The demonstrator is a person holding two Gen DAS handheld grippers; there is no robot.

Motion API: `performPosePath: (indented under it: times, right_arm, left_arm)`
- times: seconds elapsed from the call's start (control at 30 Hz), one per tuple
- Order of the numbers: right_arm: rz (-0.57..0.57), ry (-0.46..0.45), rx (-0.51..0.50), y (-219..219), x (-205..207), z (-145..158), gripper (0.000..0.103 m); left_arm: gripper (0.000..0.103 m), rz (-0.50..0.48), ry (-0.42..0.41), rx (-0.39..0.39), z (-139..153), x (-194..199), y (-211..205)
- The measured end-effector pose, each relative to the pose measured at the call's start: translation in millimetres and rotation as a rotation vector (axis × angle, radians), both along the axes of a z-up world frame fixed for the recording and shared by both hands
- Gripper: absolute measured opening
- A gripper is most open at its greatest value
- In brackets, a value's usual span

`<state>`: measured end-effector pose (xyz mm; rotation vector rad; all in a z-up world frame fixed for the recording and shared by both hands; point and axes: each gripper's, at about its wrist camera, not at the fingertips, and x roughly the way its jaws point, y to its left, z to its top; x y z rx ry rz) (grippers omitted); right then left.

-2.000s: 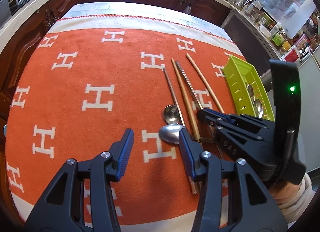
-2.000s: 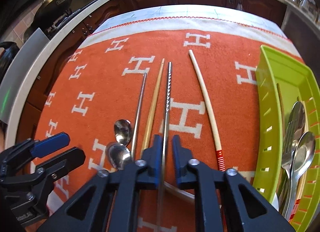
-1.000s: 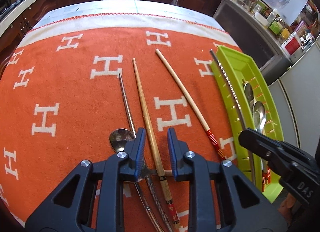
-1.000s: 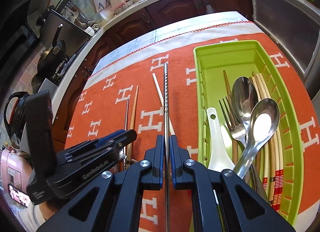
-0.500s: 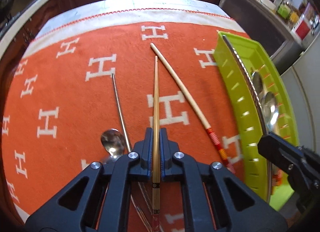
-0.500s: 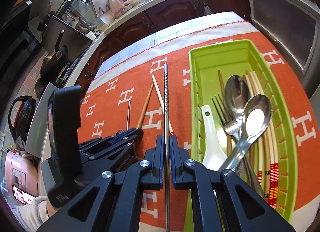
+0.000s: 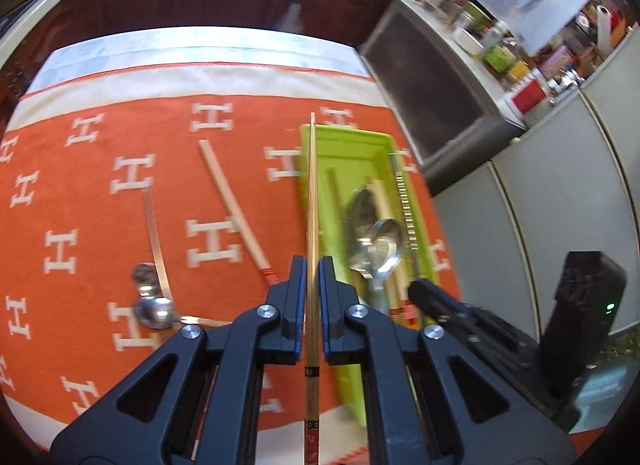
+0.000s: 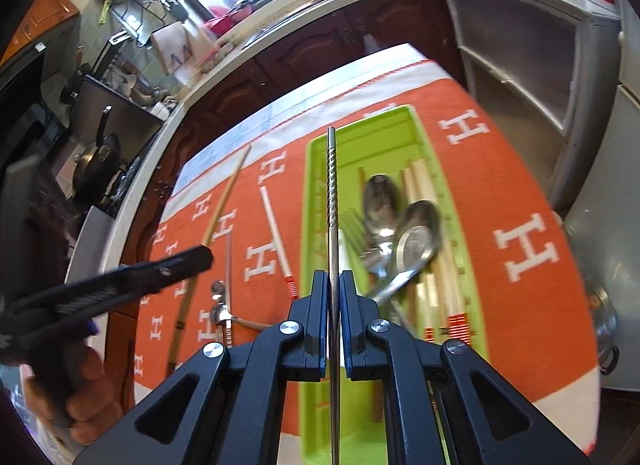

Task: Organize utensils
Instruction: 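Carry both chopsticks into the green tray and open both tools, then move both open tools back over the remaining utensils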

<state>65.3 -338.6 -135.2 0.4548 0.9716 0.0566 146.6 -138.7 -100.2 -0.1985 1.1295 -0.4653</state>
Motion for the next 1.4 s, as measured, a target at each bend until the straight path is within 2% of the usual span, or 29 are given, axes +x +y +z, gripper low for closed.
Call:
performPosePath:
  times: [0.23, 0.47, 0.57, 0.67, 0.73, 0.83, 0.93, 1.4]
  right_arm:
    - [-0.033, 0.027, -0.05, -23.2, -1.3, -5.6, 0.006]
    - [-0.031, 0.059, -0.09, -33.9, 5.3, -15.4, 0.006]
    - [-0.029, 0.076, -0.094, -34.4, 8.9, -20.3, 0.01]
    - [-0.026, 0.078, -0.084, -31.3, 12.9, -22.2, 0.025]
    - [-0.027, 0.072, -0.094, -29.0, 12.6, -20.6, 0.034]
    - [-0.014, 0.06, -0.106, -23.9, 10.1, -16.3, 0.034]
    - [-0.004, 0.053, -0.108, -16.9, 7.5, -11.9, 0.034]
    - [0.081, 0.032, -0.105, 24.8, -7.6, 4.0, 0.034]
  left_arm:
    - [0.004, -0.033, 0.074, -0.021, -15.1, 5.2, -49.1]
    - [0.004, -0.035, 0.124, -0.007, -46.9, 12.2, -64.1]
    - [0.004, -0.048, 0.122, 0.024, -51.9, 9.5, -64.8]
    - [0.005, -0.055, 0.102, 0.056, -50.9, 2.5, -59.0]
    - [0.013, -0.053, 0.09, 0.069, -48.1, -2.4, -52.5]
    - [0.029, -0.026, 0.05, 0.096, -38.1, -11.1, -37.1]
    - [0.036, 0.001, -0.005, 0.13, -26.4, -21.0, -21.8]
    - [0.044, 0.107, -0.166, 0.244, 13.1, -58.7, 39.7]
